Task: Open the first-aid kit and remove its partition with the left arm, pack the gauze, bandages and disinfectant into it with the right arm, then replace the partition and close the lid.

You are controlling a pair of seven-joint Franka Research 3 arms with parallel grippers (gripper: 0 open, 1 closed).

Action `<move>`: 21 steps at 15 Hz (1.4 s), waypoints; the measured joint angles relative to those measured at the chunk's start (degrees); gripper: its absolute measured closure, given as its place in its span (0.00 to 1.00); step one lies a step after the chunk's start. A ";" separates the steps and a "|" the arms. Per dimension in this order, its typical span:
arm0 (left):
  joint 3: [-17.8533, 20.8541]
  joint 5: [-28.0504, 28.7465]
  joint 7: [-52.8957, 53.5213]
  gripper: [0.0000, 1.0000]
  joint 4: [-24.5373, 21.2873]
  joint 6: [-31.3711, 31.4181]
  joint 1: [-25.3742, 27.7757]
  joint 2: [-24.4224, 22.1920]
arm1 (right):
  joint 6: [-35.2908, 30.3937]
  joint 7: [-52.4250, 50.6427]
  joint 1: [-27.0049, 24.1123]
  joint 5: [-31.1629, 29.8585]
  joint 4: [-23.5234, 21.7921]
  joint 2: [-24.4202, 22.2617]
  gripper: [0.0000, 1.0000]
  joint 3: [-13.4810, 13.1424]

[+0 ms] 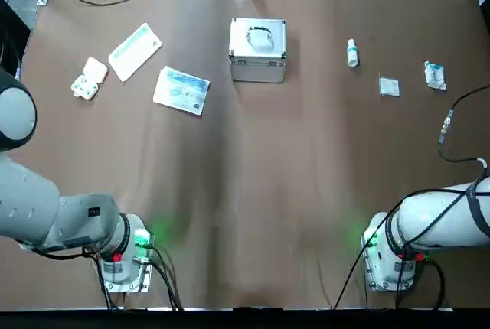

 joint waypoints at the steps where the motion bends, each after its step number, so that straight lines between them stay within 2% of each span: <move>1: -0.46 -0.15 -0.03 0.00 -0.33 -0.31 -0.36 0.75 | 0.00 0.00 0.37 0.07 -0.10 0.10 0.01 0.16; 5: -4.62 -2.22 -8.39 0.00 -0.77 0.23 -3.22 6.50 | 1.09 3.91 3.49 0.81 -0.80 2.26 0.01 0.53; 7: -6.40 -2.86 -17.28 0.00 -0.74 2.55 -5.53 8.77 | 4.75 11.12 5.98 1.98 -1.12 5.11 0.01 0.63; 10: -7.12 -3.44 -29.89 0.00 -0.60 4.96 -9.99 10.29 | 9.84 24.05 10.52 2.33 -0.93 11.02 0.01 0.74; 12: -7.18 -4.91 -37.08 0.00 -0.56 6.93 -12.19 10.66 | 12.63 31.79 12.08 2.60 1.23 15.57 0.01 0.76; 15: -7.18 -5.89 -46.35 0.00 -0.54 9.44 -14.52 11.21 | 12.88 40.31 12.77 3.08 6.73 22.18 0.01 0.76; 16: -7.19 -5.99 -53.81 0.00 -0.49 11.29 -16.58 11.89 | 13.59 44.75 12.76 5.33 9.46 26.28 0.01 0.64; 21: -7.17 -6.00 -70.97 0.00 2.08 12.80 -22.41 14.94 | 22.34 49.86 12.38 16.28 13.91 37.58 0.01 -0.07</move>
